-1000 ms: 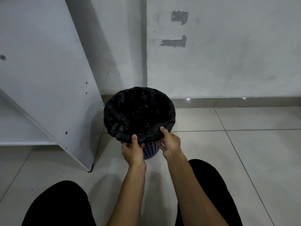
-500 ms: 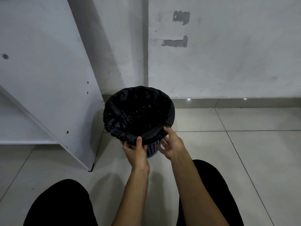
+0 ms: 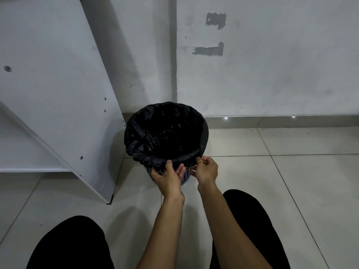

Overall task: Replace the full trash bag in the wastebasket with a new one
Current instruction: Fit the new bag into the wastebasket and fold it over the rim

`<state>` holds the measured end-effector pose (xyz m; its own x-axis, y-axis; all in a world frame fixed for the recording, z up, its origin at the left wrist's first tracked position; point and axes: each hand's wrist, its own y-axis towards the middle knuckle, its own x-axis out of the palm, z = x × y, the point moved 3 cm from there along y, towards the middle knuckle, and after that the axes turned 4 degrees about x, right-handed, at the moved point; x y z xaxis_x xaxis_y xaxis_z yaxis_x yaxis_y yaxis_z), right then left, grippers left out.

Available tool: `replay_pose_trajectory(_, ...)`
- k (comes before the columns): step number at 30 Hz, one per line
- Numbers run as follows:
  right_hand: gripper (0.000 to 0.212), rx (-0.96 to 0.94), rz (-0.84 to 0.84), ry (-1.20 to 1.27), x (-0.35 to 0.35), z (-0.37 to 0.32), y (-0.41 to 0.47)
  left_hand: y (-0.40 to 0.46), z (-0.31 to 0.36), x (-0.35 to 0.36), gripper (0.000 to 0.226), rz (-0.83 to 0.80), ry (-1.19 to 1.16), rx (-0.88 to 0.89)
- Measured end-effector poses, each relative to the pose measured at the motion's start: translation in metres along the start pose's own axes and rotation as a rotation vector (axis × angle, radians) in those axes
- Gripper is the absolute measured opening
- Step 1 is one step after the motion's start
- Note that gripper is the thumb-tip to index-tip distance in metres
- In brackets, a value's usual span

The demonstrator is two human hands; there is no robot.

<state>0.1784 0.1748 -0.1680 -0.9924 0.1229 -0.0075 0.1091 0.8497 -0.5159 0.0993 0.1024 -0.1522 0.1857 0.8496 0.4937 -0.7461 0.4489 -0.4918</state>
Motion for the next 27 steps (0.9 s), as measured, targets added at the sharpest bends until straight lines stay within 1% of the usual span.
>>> replay_pose_trajectory(2,0.007,-0.006,0.006,-0.032,-0.001,0.0,-0.003,-0.001,0.0,0.004,0.06,0.002,0.01,0.007)
replay_pose_trajectory(5,0.019,-0.03,0.008,-0.096,0.0,0.002,-0.002,0.004,0.0,0.006,0.062,0.044,0.062,0.038)
replay_pose_trajectory(7,0.015,-0.065,0.005,-0.183,0.003,-0.001,0.001,0.006,0.0,0.008,0.061,0.053,0.073,0.042)
replay_pose_trajectory(9,0.01,-0.054,-0.013,-0.205,0.005,-0.008,0.001,0.007,0.0,0.009,0.06,0.053,0.087,0.043)
replay_pose_trajectory(10,0.014,-0.02,-0.029,-0.149,0.005,-0.012,0.0,0.008,0.0,0.009,0.059,0.048,0.087,0.044)
replay_pose_trajectory(13,0.036,0.137,-0.147,0.109,0.004,-0.018,-0.002,0.009,0.0,0.011,0.054,0.035,0.046,0.004)
replay_pose_trajectory(15,0.044,0.172,-0.199,0.092,0.005,-0.023,-0.002,0.01,0.0,0.013,0.048,0.036,0.028,-0.035)
replay_pose_trajectory(17,0.04,0.209,-0.212,0.089,0.008,-0.028,-0.001,0.01,0.0,0.013,0.034,0.038,0.025,-0.078)
replay_pose_trajectory(19,0.031,0.256,-0.221,0.152,0.014,-0.034,-0.003,0.01,0.001,0.015,0.021,0.039,0.005,-0.118)
replay_pose_trajectory(20,0.029,0.281,-0.222,0.182,0.017,-0.036,-0.004,0.01,0.002,0.016,0.02,0.042,-0.014,-0.133)
replay_pose_trajectory(22,0.025,0.317,-0.232,0.248,0.021,-0.037,-0.006,0.011,0.005,0.018,0.026,0.052,-0.046,-0.15)
replay_pose_trajectory(24,0.02,0.358,-0.275,0.307,0.024,-0.033,-0.008,0.012,0.007,0.018,0.029,0.059,-0.056,-0.156)
replay_pose_trajectory(27,0.016,0.424,-0.353,0.348,0.026,-0.026,-0.012,0.015,0.009,0.014,0.021,0.06,-0.044,-0.143)
